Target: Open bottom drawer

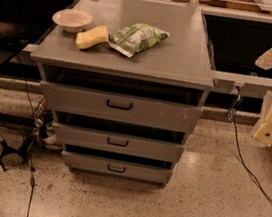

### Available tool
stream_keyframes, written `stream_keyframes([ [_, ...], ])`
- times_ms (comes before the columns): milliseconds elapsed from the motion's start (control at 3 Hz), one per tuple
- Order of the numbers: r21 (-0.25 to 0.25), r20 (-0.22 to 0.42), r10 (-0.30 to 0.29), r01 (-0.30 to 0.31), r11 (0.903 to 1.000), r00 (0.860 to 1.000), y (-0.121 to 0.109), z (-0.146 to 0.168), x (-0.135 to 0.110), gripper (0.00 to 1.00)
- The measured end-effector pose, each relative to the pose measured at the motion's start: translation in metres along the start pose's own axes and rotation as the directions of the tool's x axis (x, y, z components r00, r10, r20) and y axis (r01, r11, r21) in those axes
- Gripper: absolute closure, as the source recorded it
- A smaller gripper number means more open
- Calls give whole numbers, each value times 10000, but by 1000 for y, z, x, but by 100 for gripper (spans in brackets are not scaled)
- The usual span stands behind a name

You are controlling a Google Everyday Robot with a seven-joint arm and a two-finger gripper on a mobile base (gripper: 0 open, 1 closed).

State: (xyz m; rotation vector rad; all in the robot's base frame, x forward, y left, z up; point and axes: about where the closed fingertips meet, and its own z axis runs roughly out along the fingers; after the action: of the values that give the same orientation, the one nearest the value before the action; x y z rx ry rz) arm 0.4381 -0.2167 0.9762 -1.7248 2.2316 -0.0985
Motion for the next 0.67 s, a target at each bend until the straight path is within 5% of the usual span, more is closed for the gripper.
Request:
stream_keyframes([
  [667,-117,450,-117,123,9999,9989,10,20,-4,0],
])
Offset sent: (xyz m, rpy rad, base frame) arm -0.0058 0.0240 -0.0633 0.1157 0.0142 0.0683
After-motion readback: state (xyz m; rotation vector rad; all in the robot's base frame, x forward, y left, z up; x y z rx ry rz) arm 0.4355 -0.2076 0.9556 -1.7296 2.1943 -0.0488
